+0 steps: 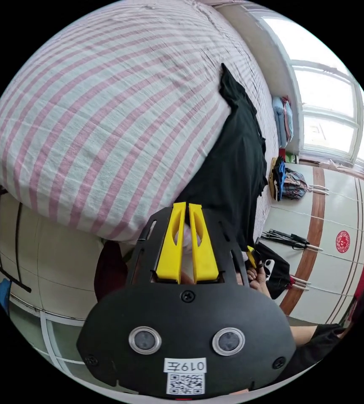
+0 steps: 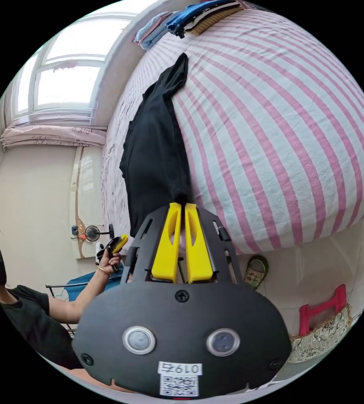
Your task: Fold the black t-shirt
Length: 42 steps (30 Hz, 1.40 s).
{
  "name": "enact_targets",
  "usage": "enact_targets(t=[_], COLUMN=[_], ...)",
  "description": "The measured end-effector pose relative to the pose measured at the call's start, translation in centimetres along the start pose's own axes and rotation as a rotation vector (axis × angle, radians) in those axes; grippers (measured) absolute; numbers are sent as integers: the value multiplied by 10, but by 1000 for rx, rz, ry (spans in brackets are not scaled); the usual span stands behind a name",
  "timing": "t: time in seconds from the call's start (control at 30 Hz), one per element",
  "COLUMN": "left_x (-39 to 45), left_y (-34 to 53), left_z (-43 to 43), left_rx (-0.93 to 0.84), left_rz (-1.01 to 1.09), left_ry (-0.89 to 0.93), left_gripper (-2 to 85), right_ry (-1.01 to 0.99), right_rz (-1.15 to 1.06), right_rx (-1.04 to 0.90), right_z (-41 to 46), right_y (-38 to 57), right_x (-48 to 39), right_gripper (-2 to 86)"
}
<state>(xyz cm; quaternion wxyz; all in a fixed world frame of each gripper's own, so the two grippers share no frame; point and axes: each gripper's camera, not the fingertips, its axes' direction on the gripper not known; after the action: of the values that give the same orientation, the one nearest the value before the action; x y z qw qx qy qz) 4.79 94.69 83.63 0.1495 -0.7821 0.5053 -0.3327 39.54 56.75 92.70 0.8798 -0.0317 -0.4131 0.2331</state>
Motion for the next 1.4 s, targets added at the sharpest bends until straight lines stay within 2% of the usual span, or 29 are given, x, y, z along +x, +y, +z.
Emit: enact_targets(t=[0.13, 0.37, 0.7, 0.8, 0.87, 1.0, 1.13, 1.27, 1.4], left_x=[6, -5, 3, 3, 6, 7, 8, 7, 8], left_y=[-8, -19, -50, -57, -61, -68, -78, -96, -113], left_z=[9, -11, -2, 5, 9, -2, -29, -37, -16], left_rx=[17, 141, 43, -11, -31, -31, -57, -143, -289], left_rz=[5, -107, -97, -137, -143, -150, -95, -79, -60], left_ry=[-24, -99, -34, 63, 42, 124, 117, 146, 72], left_gripper=[92, 97, 85, 57, 39, 20, 14, 12, 12], right_ry=[73, 20, -44, -49, -39, -4, -36, -94, -101], right_rz=[0, 117, 242, 280, 298, 238, 111, 130, 203], right_rx=[42, 131, 149, 170, 149, 109, 71, 9, -46], right_z=[3, -6, 21, 23, 25, 11, -27, -48, -48], right_y=[4, 15, 9, 6, 2, -8, -25, -44, -57], right_x=[3, 29, 35, 32, 28, 14, 0, 9, 27], right_gripper=[62, 87, 106, 82, 35, 12, 4, 3, 3])
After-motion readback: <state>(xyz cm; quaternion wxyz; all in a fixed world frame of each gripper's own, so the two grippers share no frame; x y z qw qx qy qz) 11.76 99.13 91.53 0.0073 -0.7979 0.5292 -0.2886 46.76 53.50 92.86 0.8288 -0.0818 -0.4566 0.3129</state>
